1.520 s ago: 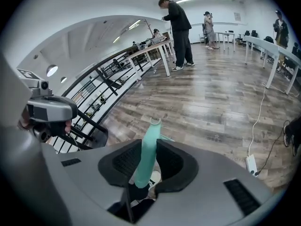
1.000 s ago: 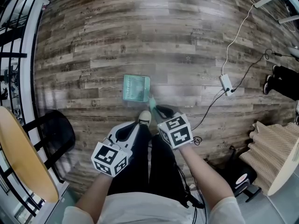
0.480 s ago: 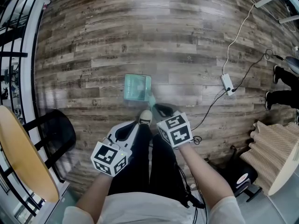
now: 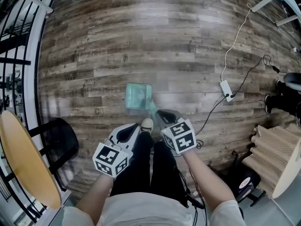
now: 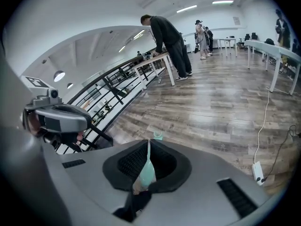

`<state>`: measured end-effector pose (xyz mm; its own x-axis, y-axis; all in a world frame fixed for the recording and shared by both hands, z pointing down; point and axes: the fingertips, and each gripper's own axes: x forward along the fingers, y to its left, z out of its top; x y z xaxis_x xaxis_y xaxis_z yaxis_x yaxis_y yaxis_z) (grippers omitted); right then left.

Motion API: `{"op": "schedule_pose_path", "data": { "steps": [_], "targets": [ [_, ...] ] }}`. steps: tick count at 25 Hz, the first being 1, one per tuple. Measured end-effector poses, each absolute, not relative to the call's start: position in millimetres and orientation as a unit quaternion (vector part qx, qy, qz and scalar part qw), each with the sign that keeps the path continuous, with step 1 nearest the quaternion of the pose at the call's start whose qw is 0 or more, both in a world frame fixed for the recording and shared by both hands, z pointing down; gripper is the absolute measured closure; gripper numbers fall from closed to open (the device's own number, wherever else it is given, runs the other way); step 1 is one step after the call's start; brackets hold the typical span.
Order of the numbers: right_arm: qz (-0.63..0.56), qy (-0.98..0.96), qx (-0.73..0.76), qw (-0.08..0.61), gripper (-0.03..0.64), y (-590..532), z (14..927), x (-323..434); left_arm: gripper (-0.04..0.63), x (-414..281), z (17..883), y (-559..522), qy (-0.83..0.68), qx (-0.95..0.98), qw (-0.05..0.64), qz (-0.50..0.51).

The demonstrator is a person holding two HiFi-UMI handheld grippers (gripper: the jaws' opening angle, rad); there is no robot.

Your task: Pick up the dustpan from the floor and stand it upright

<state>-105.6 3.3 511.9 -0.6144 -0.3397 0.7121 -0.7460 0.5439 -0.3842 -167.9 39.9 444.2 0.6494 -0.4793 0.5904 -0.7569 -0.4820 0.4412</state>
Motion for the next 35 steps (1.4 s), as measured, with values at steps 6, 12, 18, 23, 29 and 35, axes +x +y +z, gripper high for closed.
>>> {"op": "schedule_pose_path", "data": {
  "steps": [6,12,18,23,29,35],
  "targets": [
    [0.330,-0.827,0.372,0.264,0.580,3.6,451.6,-55.6,0.571,-154.1,393.8,20.7,-0.360,0.859,0.309,0.190],
    [0.312,-0.821,0.421,0.227,0.580,19.6,379.3,-8.8,0.571,-130.4,341.0,32.3,-0.333,0.879,0.280,0.194],
    [0.291,-0.808,0.465,0.214,0.580,53.4,317.9,23.6,0.571,-101.5,295.8,65.9,-0.305,0.891,0.268,0.202],
    [0.283,-0.798,0.498,0.189,0.580,86.8,281.9,37.6,0.571,-81.1,258.5,86.1,-0.280,0.909,0.248,0.186],
    [0.276,-0.781,0.538,0.158,0.580,113.3,245.6,62.7,0.571,-58.4,223.0,107.8,-0.251,0.926,0.224,0.172],
    [0.263,-0.776,0.555,0.143,0.580,122.0,227.8,66.1,0.571,-56.1,211.3,116.3,-0.243,0.933,0.207,0.167]
  ]
}}
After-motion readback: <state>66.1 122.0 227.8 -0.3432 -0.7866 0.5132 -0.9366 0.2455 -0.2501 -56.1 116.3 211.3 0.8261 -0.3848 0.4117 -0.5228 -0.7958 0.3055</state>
